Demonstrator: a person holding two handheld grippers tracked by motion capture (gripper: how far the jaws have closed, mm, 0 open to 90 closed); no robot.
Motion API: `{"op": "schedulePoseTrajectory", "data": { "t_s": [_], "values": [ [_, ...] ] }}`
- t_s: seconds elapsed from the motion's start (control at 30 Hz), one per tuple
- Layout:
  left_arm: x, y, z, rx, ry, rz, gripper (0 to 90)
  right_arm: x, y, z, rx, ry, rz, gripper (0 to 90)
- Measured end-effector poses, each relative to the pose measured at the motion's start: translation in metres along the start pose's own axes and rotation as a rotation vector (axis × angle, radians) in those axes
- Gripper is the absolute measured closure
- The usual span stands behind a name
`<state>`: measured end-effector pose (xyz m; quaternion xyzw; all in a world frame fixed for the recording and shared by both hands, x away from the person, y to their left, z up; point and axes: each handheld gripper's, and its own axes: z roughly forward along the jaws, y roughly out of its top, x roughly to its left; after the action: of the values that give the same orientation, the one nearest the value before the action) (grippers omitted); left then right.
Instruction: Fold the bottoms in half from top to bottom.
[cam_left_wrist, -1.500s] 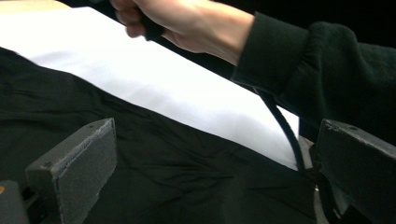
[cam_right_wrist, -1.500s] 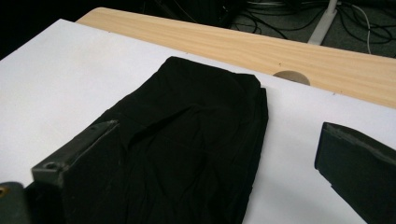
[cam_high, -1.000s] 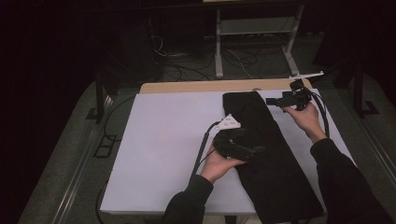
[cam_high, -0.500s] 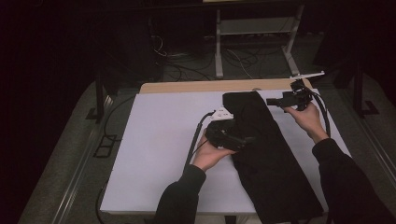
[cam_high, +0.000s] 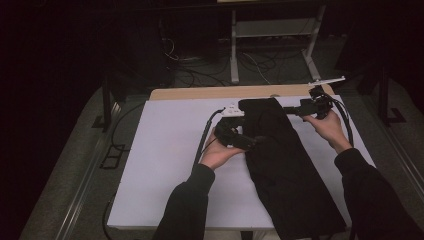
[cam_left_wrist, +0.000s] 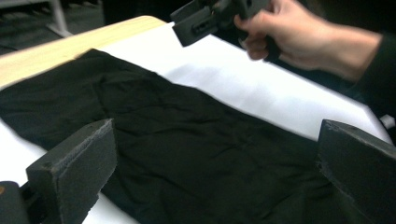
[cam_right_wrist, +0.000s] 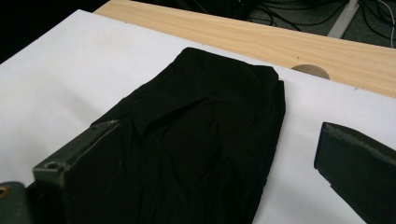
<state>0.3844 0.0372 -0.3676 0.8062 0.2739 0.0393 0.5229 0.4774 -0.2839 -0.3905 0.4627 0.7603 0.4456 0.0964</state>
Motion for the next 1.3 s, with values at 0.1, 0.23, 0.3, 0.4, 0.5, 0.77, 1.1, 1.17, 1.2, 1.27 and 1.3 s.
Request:
{"op": "schedulePoseTrajectory", "data": {
  "t_s": [0.1,0.23,0.3,0.4,0.5,0.77,1.1,1.17,1.2,1.27,1.3],
  "values": [
    [0.005,0.003,0.0,0.0,0.019,0.002,0.0,0.0,0.0,0.0,0.006,0.004,0.002,1.1],
    [0.014,0.005,0.001,0.01,0.042,-0.009,0.0,0.0,0.0,0.0,0.0,0.007,0.003,1.0],
    [0.019,0.005,0.002,0.011,0.056,-0.02,0.0,-0.001,0.0,-0.001,0.001,0.007,0.004,1.0],
    [0.026,0.006,0.003,0.002,0.061,-0.042,0.0,-0.001,0.002,0.0,0.009,0.009,0.005,1.0],
    [0.031,0.009,0.002,-0.017,0.058,-0.06,0.0,-0.002,0.004,0.0,0.007,0.01,0.006,1.0],
    [0.045,0.015,0.007,-0.014,0.091,-0.074,0.0,-0.004,0.007,0.002,0.021,0.012,0.009,1.0],
    [0.066,0.005,0.02,0.028,0.117,-0.096,0.0,-0.008,0.01,0.004,0.051,0.017,0.029,1.0],
    [0.069,0.003,0.022,0.025,0.121,-0.107,0.0,-0.011,0.01,0.006,0.057,0.014,0.036,1.1],
    [0.071,0.002,0.023,0.025,0.123,-0.111,0.0,-0.011,0.01,0.007,0.059,0.011,0.037,1.1],
    [0.075,0.0,0.024,0.019,0.126,-0.12,0.0,-0.013,0.009,0.009,0.062,0.01,0.039,1.1],
    [0.077,-0.001,0.025,0.016,0.129,-0.127,0.0,-0.013,0.008,0.01,0.065,0.011,0.044,1.1]
  ]
}}
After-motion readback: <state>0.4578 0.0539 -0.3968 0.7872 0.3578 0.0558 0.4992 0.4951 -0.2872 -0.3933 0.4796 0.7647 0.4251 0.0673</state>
